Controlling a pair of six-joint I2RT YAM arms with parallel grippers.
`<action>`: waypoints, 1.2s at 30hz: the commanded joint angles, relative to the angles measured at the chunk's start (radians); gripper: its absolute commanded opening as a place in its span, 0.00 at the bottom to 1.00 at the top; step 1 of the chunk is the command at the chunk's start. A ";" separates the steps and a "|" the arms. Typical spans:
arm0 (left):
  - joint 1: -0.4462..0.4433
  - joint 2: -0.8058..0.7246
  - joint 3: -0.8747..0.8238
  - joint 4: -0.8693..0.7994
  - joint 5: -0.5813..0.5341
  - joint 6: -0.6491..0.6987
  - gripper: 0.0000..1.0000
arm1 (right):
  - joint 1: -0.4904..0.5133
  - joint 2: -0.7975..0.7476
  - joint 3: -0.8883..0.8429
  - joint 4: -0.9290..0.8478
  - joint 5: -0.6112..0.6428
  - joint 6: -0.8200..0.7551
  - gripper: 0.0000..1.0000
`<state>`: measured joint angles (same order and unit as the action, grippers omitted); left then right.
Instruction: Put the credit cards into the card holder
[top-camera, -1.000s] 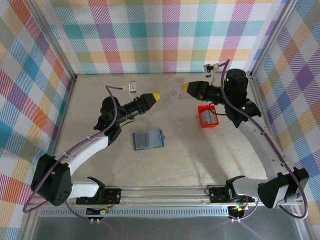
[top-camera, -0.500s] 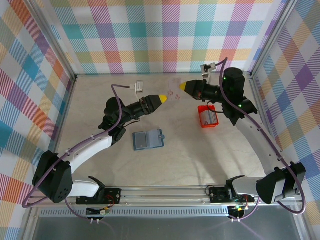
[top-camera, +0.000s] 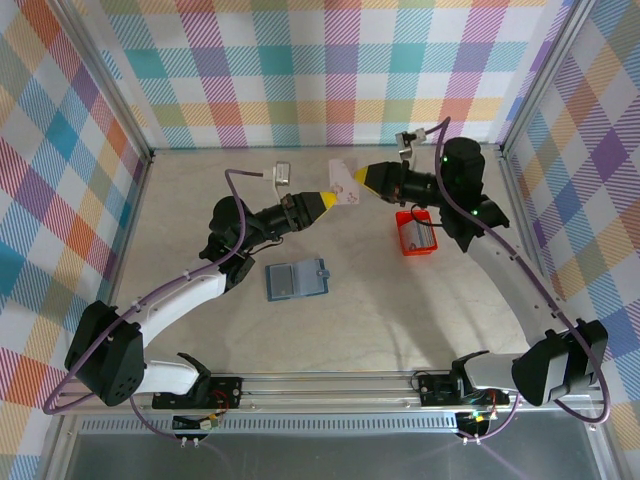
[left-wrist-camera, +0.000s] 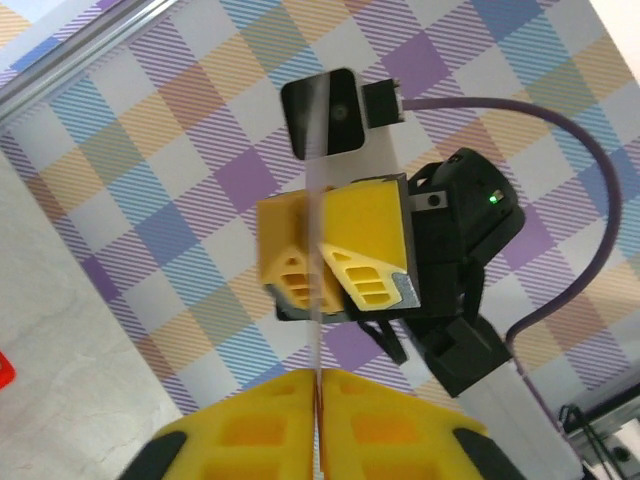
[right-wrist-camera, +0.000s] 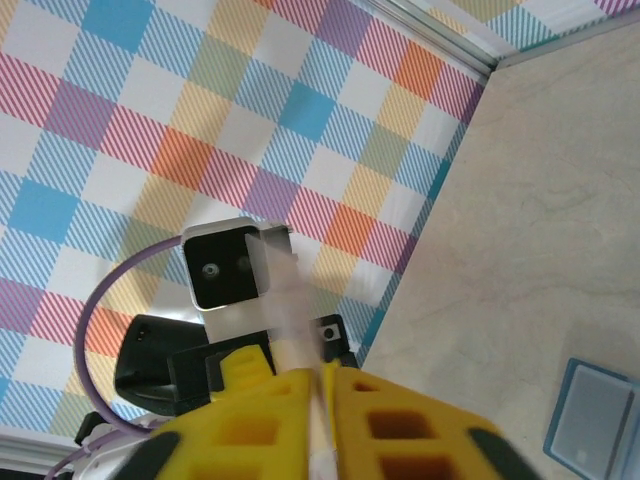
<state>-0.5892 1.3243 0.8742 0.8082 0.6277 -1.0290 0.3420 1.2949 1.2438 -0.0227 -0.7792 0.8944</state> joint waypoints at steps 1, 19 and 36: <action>-0.009 0.002 0.031 0.057 0.009 -0.002 0.00 | 0.001 -0.010 -0.003 -0.010 -0.005 -0.035 0.30; -0.010 -0.011 0.005 0.059 0.000 -0.009 0.00 | -0.013 -0.036 -0.055 0.002 -0.162 -0.062 0.29; 0.061 -0.101 -0.110 -0.129 -0.094 0.010 0.84 | -0.011 -0.013 -0.138 0.030 -0.102 -0.134 0.00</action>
<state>-0.5644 1.2728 0.7940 0.7277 0.5709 -1.0306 0.3332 1.2839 1.1309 -0.0010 -0.9203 0.8207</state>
